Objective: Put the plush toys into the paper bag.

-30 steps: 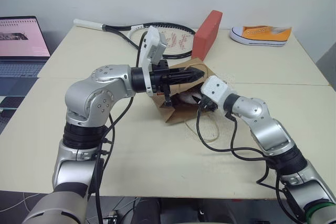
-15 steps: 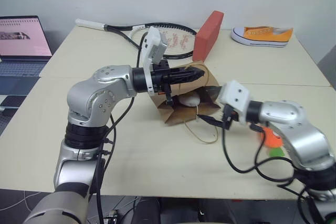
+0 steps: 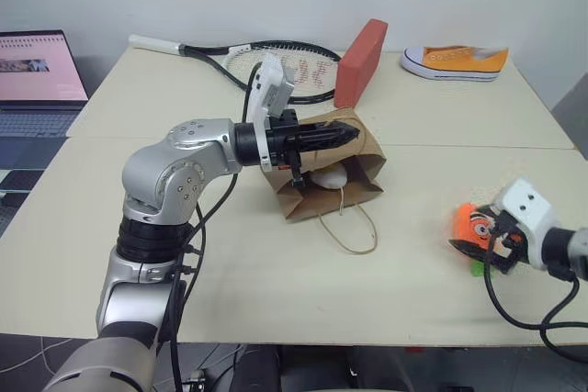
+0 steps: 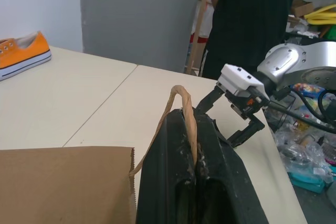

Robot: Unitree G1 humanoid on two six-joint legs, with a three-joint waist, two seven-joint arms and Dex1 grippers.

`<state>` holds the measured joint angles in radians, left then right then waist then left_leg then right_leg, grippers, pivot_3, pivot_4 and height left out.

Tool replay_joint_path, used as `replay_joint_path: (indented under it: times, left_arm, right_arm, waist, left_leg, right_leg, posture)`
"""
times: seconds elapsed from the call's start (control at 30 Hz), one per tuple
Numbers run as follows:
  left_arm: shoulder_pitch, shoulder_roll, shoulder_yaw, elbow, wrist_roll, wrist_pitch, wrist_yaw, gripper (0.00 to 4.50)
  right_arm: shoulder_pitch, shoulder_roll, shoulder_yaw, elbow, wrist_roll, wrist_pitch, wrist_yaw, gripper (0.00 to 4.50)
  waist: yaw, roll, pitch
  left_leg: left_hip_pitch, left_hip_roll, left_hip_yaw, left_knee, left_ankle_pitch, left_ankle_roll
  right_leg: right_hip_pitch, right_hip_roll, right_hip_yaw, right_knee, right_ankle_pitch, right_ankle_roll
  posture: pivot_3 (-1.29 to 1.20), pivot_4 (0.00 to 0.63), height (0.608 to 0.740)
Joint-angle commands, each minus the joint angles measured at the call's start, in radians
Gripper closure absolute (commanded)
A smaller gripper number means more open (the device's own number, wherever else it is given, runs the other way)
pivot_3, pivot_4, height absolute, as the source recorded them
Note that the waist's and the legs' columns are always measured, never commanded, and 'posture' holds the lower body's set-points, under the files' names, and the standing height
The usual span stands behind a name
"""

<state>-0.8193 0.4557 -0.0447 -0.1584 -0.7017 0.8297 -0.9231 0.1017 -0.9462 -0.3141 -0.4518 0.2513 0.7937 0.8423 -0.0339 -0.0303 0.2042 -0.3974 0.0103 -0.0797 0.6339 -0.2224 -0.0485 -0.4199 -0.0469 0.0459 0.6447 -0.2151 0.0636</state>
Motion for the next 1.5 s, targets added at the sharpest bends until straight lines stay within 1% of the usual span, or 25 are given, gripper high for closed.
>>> replay_joint_path:
  times: [0.03,0.1,0.2,0.23,0.5,0.57,0.7,0.8,0.87,0.97,1.07,1.13,1.23,1.3,1.4,1.5]
  left_arm:
    - [-0.008,0.000,0.005,-0.024,-0.001,-0.023,-0.005,4.50]
    - [-0.007,0.001,0.005,-0.024,0.000,-0.024,-0.006,4.50]
    - [-0.006,0.003,0.005,-0.024,0.001,-0.025,-0.006,4.50]
    - [-0.005,0.004,0.005,-0.024,0.002,-0.025,-0.006,4.50]
    - [-0.004,0.010,0.007,-0.020,0.005,-0.028,-0.008,4.50]
    - [-0.005,0.010,0.008,-0.018,0.006,-0.029,-0.009,4.50]
    - [-0.015,0.005,0.015,-0.014,0.001,-0.027,-0.005,4.50]
    - [-0.021,0.000,0.014,-0.011,-0.001,-0.026,-0.003,4.50]
    - [-0.023,-0.002,0.014,-0.012,-0.002,-0.025,-0.003,4.50]
    - [-0.028,-0.007,0.016,-0.015,-0.008,-0.022,0.002,4.50]
    - [-0.029,-0.013,0.017,-0.020,-0.012,-0.017,0.008,4.50]
    - [-0.030,-0.014,0.019,-0.025,-0.016,-0.012,0.012,4.50]
    - [-0.031,-0.013,0.024,-0.029,-0.021,-0.008,0.018,4.50]
    - [-0.028,-0.014,0.027,-0.037,-0.028,-0.003,0.024,4.50]
    - [-0.022,-0.016,0.028,-0.050,-0.034,0.005,0.029,4.50]
    - [-0.020,-0.017,0.029,-0.056,-0.037,0.012,0.032,4.50]
  right_arm:
    - [0.028,0.000,-0.032,0.035,-0.037,-0.050,-0.036,0.05]
    - [0.032,0.009,-0.028,0.056,-0.039,-0.058,-0.050,0.05]
    - [0.016,0.027,-0.021,0.082,-0.035,-0.067,-0.067,0.60]
    - [0.012,0.028,-0.018,0.086,-0.034,-0.070,-0.069,0.91]
    - [-0.007,0.029,-0.002,0.102,-0.028,-0.100,-0.062,3.78]
    - [-0.011,0.026,-0.003,0.088,-0.015,-0.100,-0.049,4.41]
    - [-0.036,-0.009,0.000,-0.055,0.112,-0.046,0.058,4.46]
    - [-0.071,-0.033,0.030,-0.162,0.209,0.008,0.109,4.46]
    - [-0.116,-0.028,0.055,-0.204,0.261,0.050,0.103,4.46]
    - [-0.250,0.033,0.147,-0.227,0.306,0.110,0.034,4.46]
    - [-0.368,0.112,0.259,-0.199,0.285,0.140,-0.038,4.46]
    - [-0.443,0.187,0.333,-0.158,0.255,0.151,-0.099,4.46]
    - [-0.501,0.248,0.420,-0.121,0.215,0.144,-0.145,4.46]
    - [-0.542,0.308,0.486,-0.070,0.172,0.121,-0.184,4.46]
    - [-0.585,0.369,0.549,0.005,0.105,0.076,-0.225,4.46]
    - [-0.623,0.419,0.572,0.061,0.063,0.043,-0.256,4.46]
  waist:
    - [0.000,0.000,0.000]
    - [0.001,0.000,0.000]
    - [0.001,0.000,0.000]
    - [0.001,0.000,0.000]
    - [0.002,0.000,0.000]
    - [0.002,0.000,0.000]
    - [0.001,0.000,0.000]
    - [0.001,0.000,0.000]
    - [0.002,0.000,0.000]
    - [0.000,0.000,0.000]
    - [0.002,0.000,0.000]
    - [0.002,0.000,0.000]
    - [0.002,0.000,0.000]
    - [0.002,0.000,0.000]
    - [0.002,0.000,0.000]
    - [0.002,0.000,0.000]
  left_leg:
    - [0.000,0.000,0.000,0.000,0.000,0.000]
    - [0.000,0.000,0.000,0.001,0.000,0.000]
    - [-0.001,0.000,0.000,0.003,0.000,0.000]
    - [-0.001,0.000,0.000,0.003,0.000,0.000]
    - [-0.002,0.000,0.000,0.007,0.000,0.000]
    - [-0.002,0.000,0.000,0.007,0.000,0.000]
    - [-0.002,0.000,0.000,0.007,0.000,0.000]
    - [-0.002,0.000,-0.001,0.007,0.000,0.000]
    - [-0.002,0.000,-0.001,0.007,0.000,0.000]
    - [-0.003,0.000,-0.001,0.008,0.000,0.000]
    - [-0.003,0.000,-0.001,0.010,0.000,0.000]
    - [-0.003,0.000,-0.001,0.010,0.000,0.000]
    - [-0.003,0.000,-0.002,0.009,0.000,0.000]
    - [-0.003,0.000,-0.002,0.008,0.000,0.000]
    - [-0.004,0.000,-0.002,0.008,0.000,0.000]
    - [-0.004,0.000,-0.002,0.008,0.000,0.000]
  right_leg:
    - [0.000,0.000,0.000,0.000,0.000,0.000]
    - [0.000,0.000,0.000,0.000,0.000,0.000]
    - [0.000,0.000,0.000,0.000,0.001,0.001]
    - [0.000,0.000,0.000,0.000,0.001,0.002]
    - [0.001,0.000,0.001,0.000,0.001,0.002]
    - [0.001,0.000,0.001,0.000,0.001,0.002]
    - [0.001,0.000,0.001,0.000,0.002,0.003]
    - [0.001,0.001,0.001,0.000,0.002,0.003]
    - [0.001,0.001,0.000,0.000,0.002,0.003]
    - [0.002,0.001,0.001,0.000,0.002,0.003]
    - [0.002,0.001,0.001,0.000,0.001,0.001]
    - [0.002,0.001,0.001,0.000,0.001,0.001]
    - [0.001,0.001,0.001,0.000,0.002,0.002]
    - [0.001,0.001,0.001,0.000,0.002,0.003]
    - [0.000,0.001,0.000,0.000,0.002,0.003]
    - [0.000,0.001,0.001,0.000,0.002,0.003]
  posture:
    - [0.00,0.150,0.740]
    - [0.00,0.150,0.740]
    - [0.00,0.150,0.740]
    - [0.00,0.150,0.740]
    - [0.00,0.150,0.740]
    - [0.00,0.150,0.740]
    - [0.00,0.150,0.740]
    - [0.00,0.150,0.740]
    - [0.00,0.150,0.740]
    - [0.00,0.150,0.740]
    - [0.00,0.150,0.740]
    - [0.00,0.150,0.740]
    - [0.00,0.150,0.740]
    - [0.00,0.150,0.740]
    - [0.00,0.150,0.740]
    - [0.00,0.150,0.740]
